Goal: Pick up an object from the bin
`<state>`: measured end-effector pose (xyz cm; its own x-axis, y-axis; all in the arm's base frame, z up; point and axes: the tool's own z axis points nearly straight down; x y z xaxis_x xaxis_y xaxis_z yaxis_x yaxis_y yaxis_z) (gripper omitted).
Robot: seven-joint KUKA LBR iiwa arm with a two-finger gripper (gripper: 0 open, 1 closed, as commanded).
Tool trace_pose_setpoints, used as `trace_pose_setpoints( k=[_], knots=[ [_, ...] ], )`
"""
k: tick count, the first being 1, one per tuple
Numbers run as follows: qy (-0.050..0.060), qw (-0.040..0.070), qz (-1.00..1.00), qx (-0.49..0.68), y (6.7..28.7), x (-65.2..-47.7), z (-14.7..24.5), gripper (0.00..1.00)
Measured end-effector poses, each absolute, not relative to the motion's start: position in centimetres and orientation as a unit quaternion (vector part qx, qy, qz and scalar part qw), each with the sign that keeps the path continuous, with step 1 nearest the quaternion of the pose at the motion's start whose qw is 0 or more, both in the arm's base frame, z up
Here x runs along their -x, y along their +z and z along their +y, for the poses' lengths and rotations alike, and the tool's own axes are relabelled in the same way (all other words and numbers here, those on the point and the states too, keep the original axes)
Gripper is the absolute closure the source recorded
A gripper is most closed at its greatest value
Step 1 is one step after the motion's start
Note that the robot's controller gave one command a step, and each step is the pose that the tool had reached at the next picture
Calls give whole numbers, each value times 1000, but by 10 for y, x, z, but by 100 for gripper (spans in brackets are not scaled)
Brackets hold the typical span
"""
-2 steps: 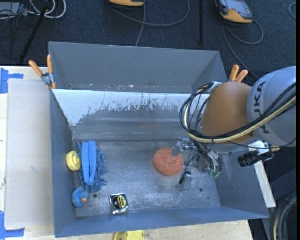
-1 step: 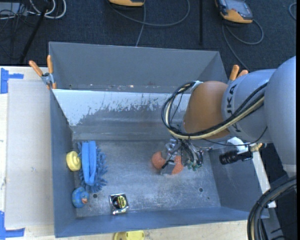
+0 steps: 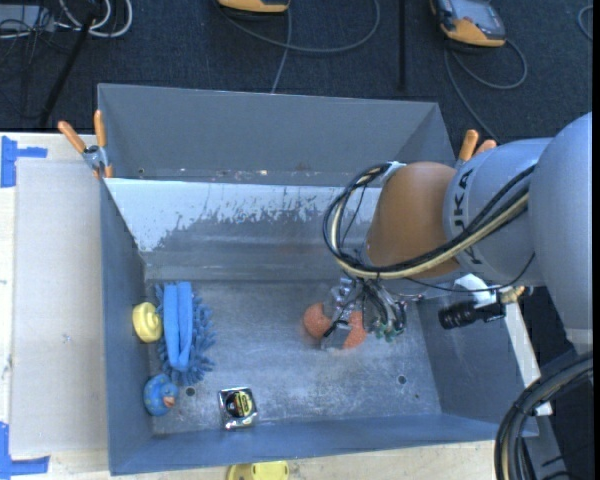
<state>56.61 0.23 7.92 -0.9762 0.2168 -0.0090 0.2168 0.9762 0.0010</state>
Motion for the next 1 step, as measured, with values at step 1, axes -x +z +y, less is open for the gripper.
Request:
trace_pose_setpoints(
  k=[1],
  knots=[
    [0, 0, 994, -110, 206, -552, -11, 100]
  ],
)
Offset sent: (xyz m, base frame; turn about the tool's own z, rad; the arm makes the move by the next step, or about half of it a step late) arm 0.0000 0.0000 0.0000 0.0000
